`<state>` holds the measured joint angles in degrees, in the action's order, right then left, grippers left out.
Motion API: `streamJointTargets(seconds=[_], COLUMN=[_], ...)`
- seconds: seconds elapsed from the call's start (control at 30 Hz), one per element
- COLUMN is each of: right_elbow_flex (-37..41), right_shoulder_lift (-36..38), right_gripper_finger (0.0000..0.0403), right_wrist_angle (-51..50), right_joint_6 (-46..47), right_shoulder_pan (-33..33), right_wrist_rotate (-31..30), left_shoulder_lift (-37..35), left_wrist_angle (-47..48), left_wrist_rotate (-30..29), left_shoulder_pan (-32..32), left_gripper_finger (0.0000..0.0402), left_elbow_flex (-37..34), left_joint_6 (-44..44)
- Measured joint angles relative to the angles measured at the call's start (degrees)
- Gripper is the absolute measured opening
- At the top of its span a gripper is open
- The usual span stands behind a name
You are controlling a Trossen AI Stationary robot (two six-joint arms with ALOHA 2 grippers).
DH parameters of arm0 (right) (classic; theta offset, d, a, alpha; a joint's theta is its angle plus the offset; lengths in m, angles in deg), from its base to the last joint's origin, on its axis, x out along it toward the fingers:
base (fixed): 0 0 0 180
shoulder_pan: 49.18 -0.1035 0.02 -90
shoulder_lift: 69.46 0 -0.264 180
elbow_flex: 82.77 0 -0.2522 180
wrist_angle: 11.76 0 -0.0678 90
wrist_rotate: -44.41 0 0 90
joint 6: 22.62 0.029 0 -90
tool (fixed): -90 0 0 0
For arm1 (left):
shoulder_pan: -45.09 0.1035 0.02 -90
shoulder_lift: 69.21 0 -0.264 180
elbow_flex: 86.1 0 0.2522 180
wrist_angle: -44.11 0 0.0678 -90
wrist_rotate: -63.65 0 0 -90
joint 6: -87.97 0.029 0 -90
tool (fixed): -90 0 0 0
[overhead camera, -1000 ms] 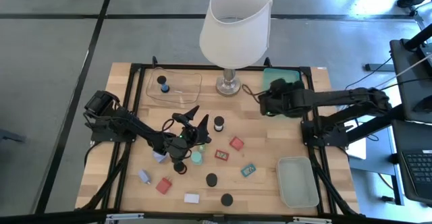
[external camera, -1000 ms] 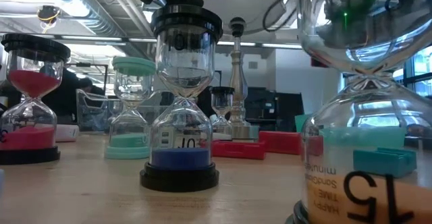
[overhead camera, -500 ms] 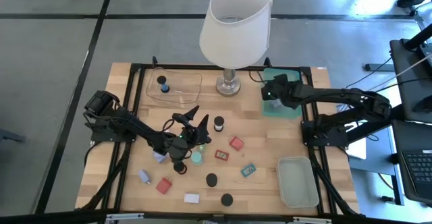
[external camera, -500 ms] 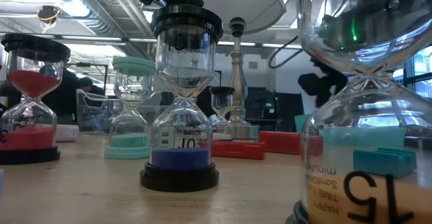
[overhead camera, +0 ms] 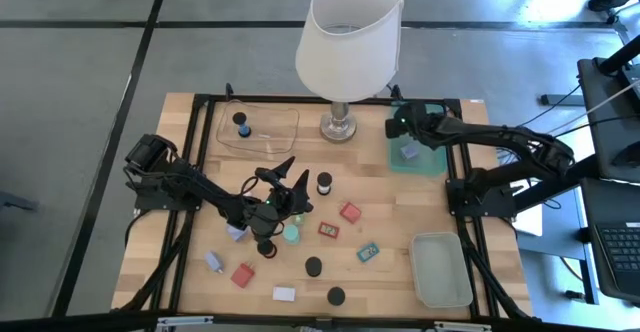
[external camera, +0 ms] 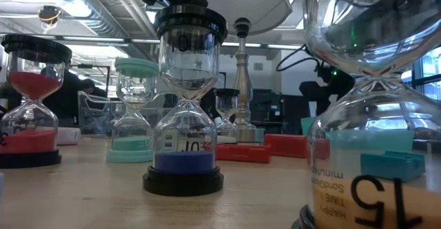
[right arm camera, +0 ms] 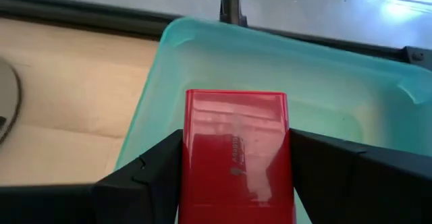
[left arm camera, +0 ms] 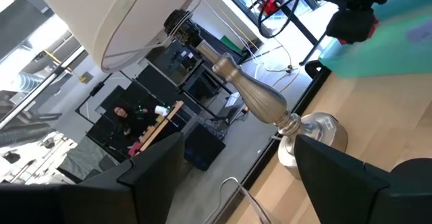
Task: Pick & Place Office items
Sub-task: Put the top red charger adapter into the green bin
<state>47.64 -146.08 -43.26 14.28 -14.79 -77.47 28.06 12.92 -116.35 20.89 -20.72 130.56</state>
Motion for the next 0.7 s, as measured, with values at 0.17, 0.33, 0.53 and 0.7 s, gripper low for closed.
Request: streamJointTargets(seconds=[0.17, 0.33, 0.53, 0.7], right_elbow_flex=[0.00, 0.00, -0.02, -0.02], right_shoulder_lift=[-4.26, -7.52, -9.23, -9.22], right_gripper_finger=[0.0219, 0.0219, 0.0220, 0.0224], right_wrist_angle=[3.37, 4.14, 5.33, 6.05], right_joint_6=[-0.36, -0.73, -0.72, -1.62], right_shoulder_pan=[0.47, 1.74, 2.42, 2.42], right_wrist_rotate=[-0.01, -0.09, -0.04, -0.13], left_shoulder_lift=[0.00, 0.00, -0.02, -0.02], left_wrist_angle=[0.00, 0.03, 0.22, 0.26], left_wrist_rotate=[-0.02, -0.02, -0.02, 0.00], left_shoulder_pan=[0.00, 0.00, -0.01, 0.00], left_gripper_finger=[0.0279, 0.0279, 0.0279, 0.0279], left_elbow_flex=[0.00, 0.00, -0.60, -0.83], left_joint_6=[-0.02, 0.02, -0.33, -0.79])
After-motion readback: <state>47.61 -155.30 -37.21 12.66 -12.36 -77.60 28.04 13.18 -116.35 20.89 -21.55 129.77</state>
